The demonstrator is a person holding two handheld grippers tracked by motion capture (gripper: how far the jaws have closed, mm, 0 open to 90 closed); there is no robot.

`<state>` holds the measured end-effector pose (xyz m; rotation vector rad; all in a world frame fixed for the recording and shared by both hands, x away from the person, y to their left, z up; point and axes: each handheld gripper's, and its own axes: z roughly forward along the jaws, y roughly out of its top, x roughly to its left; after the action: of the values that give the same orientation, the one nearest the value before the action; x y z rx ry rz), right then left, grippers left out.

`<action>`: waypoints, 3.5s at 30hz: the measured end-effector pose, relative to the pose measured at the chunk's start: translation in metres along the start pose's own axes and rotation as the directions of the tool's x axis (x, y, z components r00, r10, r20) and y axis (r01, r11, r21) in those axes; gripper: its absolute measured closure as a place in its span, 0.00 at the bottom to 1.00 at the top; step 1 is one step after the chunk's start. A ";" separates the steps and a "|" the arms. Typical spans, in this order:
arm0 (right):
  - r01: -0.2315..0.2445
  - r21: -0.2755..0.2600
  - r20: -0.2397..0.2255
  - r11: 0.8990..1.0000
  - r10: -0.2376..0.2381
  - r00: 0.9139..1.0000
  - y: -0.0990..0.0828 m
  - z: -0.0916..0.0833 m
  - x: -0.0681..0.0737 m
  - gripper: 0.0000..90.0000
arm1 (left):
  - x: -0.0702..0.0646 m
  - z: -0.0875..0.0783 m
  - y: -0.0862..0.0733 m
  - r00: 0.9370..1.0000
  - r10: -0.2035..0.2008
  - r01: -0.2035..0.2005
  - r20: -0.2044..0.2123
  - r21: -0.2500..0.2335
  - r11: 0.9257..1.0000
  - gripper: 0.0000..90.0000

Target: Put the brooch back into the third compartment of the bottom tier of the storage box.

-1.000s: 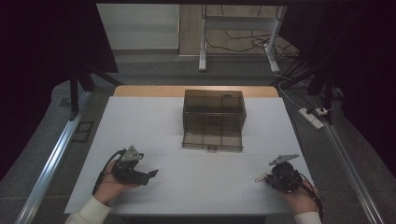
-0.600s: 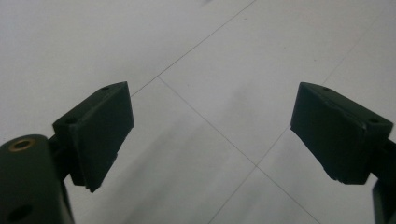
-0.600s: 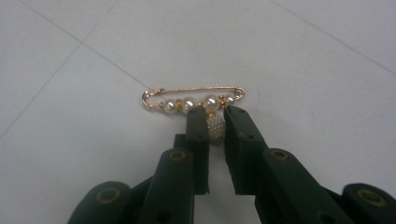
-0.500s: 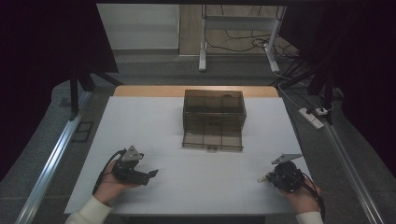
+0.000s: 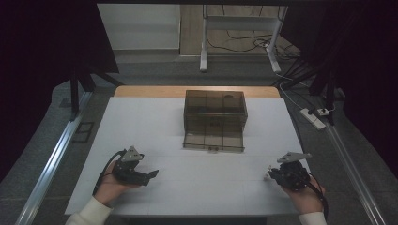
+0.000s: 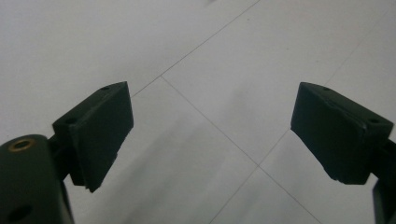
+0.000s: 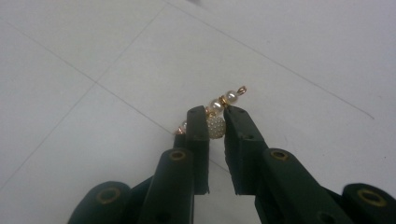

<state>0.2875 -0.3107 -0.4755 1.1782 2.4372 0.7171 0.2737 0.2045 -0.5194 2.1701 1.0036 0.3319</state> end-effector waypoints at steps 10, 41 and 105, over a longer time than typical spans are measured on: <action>0.009 -0.037 -0.009 0.999 -0.009 1.000 0.005 -0.002 0.001 0.88 | -0.003 -0.002 -0.003 1.000 -0.009 0.009 -0.001 0.002 1.000 0.13; 0.012 -0.136 -0.044 0.991 -0.018 0.999 0.028 -0.005 0.002 0.88 | -0.003 -0.006 -0.006 1.000 -0.028 0.028 0.000 -0.021 0.999 0.13; 0.096 -0.214 -0.072 0.972 -0.114 0.991 0.089 0.009 0.018 0.88 | -0.003 -0.003 -0.005 1.000 -0.030 0.030 -0.002 -0.010 1.000 0.14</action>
<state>0.3371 -0.2469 -0.4331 0.9490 2.3986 0.9828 0.2676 0.2063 -0.5205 2.1442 1.0322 0.3241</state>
